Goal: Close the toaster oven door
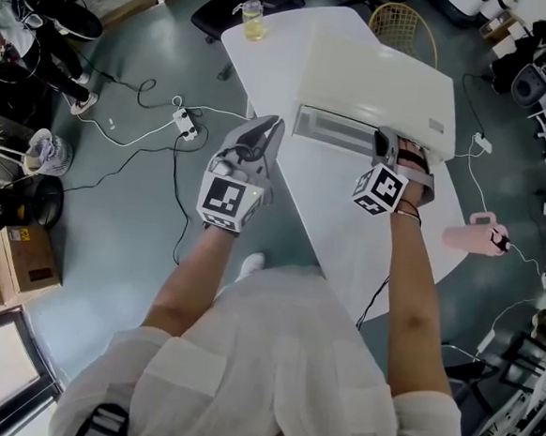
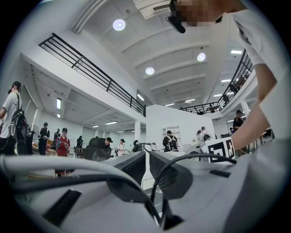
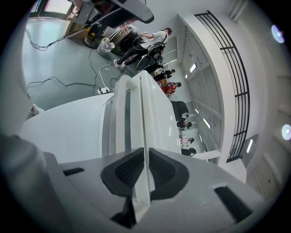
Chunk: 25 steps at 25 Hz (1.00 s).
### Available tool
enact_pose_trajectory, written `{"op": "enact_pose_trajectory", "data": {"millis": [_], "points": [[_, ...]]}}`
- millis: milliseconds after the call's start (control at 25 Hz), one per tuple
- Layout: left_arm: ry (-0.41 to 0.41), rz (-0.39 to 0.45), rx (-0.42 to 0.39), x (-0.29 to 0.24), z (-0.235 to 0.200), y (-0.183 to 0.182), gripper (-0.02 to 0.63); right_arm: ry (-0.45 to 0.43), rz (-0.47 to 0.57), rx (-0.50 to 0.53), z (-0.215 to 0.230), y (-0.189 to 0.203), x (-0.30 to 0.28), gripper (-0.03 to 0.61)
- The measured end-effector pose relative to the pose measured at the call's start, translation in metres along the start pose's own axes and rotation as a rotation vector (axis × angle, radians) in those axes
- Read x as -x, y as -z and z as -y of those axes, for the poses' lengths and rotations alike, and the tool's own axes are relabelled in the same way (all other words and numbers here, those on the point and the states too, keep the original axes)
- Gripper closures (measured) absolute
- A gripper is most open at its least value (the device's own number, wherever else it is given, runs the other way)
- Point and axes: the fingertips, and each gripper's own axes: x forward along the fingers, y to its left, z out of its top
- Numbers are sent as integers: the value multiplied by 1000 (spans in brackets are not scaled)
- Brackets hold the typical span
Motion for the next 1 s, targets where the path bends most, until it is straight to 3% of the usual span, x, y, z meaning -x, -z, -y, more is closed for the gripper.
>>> {"op": "enact_pose_trajectory", "data": {"millis": [160, 800, 1000], "points": [[-3, 1, -4, 0, -3, -1, 589, 35, 4, -4, 3, 0, -2, 572], [-11, -2, -13, 4, -4, -7, 589, 57, 6, 40, 5, -2, 1, 571], [-25, -1, -19, 9, -5, -12, 589, 109, 38, -114, 21, 0, 16, 574]]}}
